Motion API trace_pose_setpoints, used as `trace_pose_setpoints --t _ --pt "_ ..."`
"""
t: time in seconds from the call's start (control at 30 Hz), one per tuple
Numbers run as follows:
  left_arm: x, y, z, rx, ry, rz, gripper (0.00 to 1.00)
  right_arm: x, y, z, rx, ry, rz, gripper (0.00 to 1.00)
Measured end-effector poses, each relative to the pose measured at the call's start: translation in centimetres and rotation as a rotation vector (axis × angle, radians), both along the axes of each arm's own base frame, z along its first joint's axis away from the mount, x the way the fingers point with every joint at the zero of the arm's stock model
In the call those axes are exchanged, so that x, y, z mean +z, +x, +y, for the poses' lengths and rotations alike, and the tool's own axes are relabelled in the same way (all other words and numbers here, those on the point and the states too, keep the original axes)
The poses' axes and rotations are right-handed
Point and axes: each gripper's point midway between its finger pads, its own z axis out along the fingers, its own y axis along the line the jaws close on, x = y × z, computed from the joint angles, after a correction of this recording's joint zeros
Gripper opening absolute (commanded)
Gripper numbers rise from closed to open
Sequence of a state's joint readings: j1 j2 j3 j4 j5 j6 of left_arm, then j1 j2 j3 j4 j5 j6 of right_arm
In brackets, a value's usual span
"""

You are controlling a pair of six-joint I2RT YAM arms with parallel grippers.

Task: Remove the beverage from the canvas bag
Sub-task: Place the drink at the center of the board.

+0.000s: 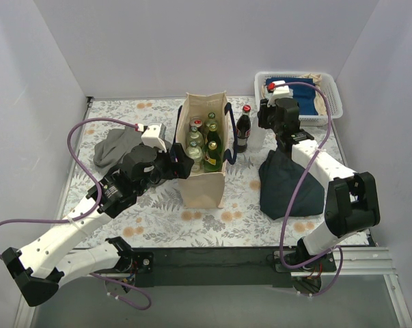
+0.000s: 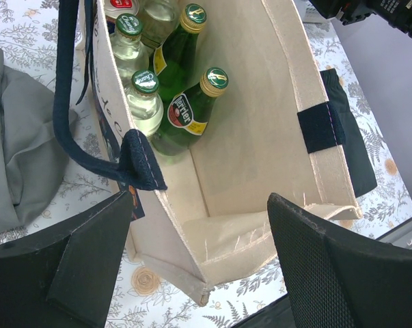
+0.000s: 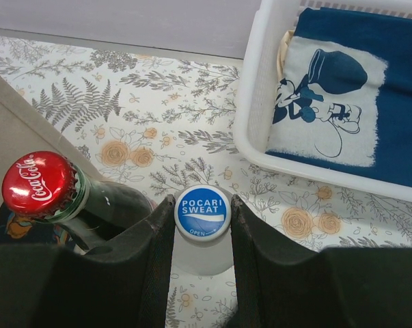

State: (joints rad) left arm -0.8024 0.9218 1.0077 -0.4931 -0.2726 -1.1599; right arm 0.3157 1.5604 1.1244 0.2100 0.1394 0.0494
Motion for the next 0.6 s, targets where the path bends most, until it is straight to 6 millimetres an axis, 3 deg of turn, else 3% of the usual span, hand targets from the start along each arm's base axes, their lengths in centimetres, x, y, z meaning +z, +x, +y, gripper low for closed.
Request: trace_pose_setpoints --t 0.6 --pt "-0.07 -0.05 0.04 -0.001 0.000 0.001 0.79 0.03 -0.34 0.49 0.031 0.005 0.030 0.01"
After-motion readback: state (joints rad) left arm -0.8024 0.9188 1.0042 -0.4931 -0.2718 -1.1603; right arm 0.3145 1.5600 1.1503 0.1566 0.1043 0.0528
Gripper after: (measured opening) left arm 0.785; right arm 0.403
